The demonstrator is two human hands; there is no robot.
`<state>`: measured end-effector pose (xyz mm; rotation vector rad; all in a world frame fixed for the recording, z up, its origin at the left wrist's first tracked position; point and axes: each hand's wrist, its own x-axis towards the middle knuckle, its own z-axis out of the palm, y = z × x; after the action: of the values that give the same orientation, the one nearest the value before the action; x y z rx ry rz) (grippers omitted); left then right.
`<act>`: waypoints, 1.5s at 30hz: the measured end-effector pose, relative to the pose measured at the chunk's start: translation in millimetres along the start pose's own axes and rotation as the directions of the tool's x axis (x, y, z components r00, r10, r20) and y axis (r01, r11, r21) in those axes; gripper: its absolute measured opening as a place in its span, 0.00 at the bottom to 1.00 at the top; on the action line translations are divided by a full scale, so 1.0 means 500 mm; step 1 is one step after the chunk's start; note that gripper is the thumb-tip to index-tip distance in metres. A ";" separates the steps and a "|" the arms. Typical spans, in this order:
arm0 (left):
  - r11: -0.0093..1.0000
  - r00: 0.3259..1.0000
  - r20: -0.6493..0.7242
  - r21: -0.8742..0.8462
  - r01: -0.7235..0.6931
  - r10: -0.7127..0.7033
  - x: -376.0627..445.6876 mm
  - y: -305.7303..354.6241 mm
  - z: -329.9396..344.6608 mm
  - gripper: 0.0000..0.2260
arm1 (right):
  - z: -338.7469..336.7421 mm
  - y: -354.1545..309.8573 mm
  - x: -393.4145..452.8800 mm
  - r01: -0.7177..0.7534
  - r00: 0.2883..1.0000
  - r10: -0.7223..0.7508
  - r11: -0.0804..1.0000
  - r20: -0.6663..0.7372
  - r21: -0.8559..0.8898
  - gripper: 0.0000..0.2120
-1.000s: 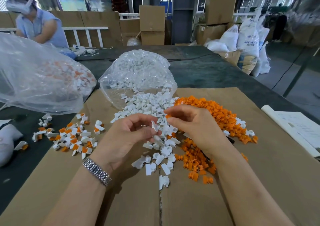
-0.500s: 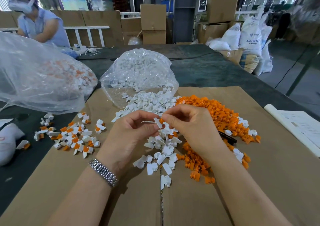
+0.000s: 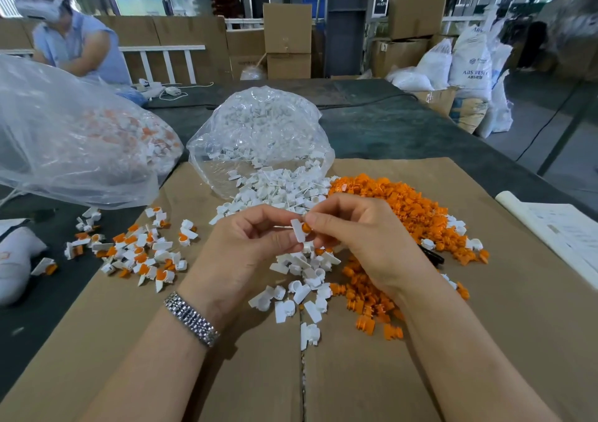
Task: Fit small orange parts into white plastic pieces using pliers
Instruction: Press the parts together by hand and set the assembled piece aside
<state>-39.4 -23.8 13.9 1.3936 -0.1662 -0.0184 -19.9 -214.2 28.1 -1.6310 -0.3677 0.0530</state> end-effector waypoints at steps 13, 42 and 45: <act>0.965 1.000 -0.001 -0.261 0.012 -0.013 0.014 -0.016 -0.010 0.08 | 0.028 0.013 0.003 0.150 0.987 -0.156 0.981 -0.046 -0.119 0.04; 0.922 0.989 0.088 -0.359 0.143 -0.119 0.015 -0.002 -0.024 0.20 | 0.011 0.013 -0.002 0.342 0.930 -0.367 0.851 0.016 -0.397 0.10; 0.960 0.994 -0.008 -0.261 0.102 -0.108 0.014 -0.002 -0.019 0.12 | 0.014 0.019 0.000 0.365 0.918 -0.396 0.805 0.034 -0.469 0.10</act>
<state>-31.0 -15.7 11.9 1.1382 -0.0677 -0.1096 -19.7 -207.8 18.1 -1.9972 -0.6941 -0.4274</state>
